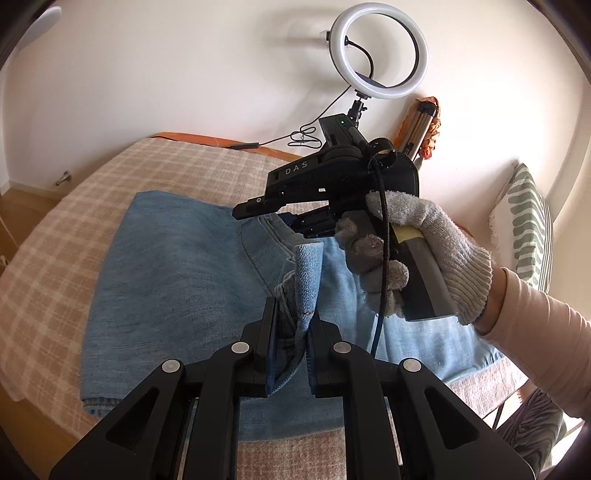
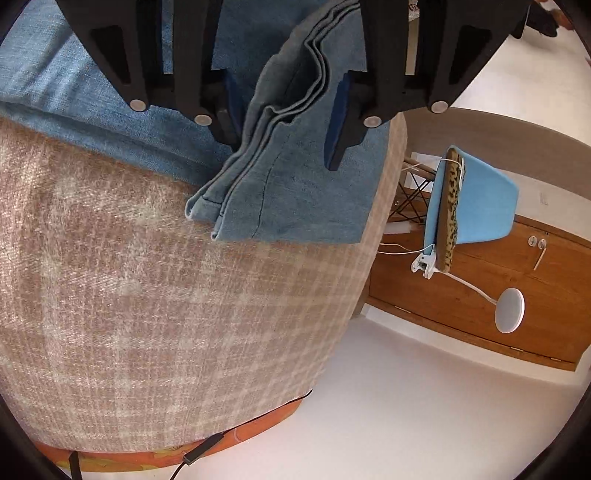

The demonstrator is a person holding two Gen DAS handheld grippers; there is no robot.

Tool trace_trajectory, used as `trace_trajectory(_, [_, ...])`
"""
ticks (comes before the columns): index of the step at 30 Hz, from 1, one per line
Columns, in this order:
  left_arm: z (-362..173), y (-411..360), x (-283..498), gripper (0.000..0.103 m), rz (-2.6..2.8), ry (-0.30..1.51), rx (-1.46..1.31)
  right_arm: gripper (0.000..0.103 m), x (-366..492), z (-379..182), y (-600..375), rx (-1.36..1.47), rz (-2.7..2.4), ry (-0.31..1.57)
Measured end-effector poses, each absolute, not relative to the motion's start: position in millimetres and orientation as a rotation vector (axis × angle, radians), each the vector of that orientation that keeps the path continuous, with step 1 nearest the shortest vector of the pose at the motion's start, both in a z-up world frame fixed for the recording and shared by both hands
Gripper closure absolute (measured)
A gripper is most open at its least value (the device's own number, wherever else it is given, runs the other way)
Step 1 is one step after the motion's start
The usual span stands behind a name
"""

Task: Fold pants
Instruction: 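Hold the hem with the left gripper while the right gripper grasps the folded leg edges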

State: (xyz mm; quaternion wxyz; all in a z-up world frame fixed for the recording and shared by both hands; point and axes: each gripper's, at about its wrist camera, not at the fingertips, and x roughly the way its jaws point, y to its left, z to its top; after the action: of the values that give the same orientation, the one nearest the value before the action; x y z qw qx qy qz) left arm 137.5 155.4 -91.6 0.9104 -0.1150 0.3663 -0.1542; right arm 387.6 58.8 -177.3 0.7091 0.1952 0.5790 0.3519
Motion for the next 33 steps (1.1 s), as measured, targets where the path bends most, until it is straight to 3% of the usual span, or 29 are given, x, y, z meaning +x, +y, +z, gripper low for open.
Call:
trace_trajectory(1, [-92.4, 153.9, 137.1, 0.092, -0.322, 0.758, -0.239, 0.094, 386.1, -171.8, 60.2, 0.404, 0.781, 1.27])
trace_trajectory(4, [-91.8, 145.4, 134.9, 0.092, -0.345, 0.76, -0.24, 0.098, 381.9, -149.0, 57.7, 0.312, 0.77, 1.207])
trace_trajectory(18, [-71.3, 50.5, 119.3, 0.092, -0.531, 0.723, -0.183, 0.099, 349.0, -77.5, -48.7, 0.156, 0.651, 1.083])
trace_trajectory(33, [-66.5, -90.0, 105.2, 0.092, -0.753, 0.728, -0.149, 0.099, 308.1, -58.3, -218.0, 0.144, 0.435, 1.028])
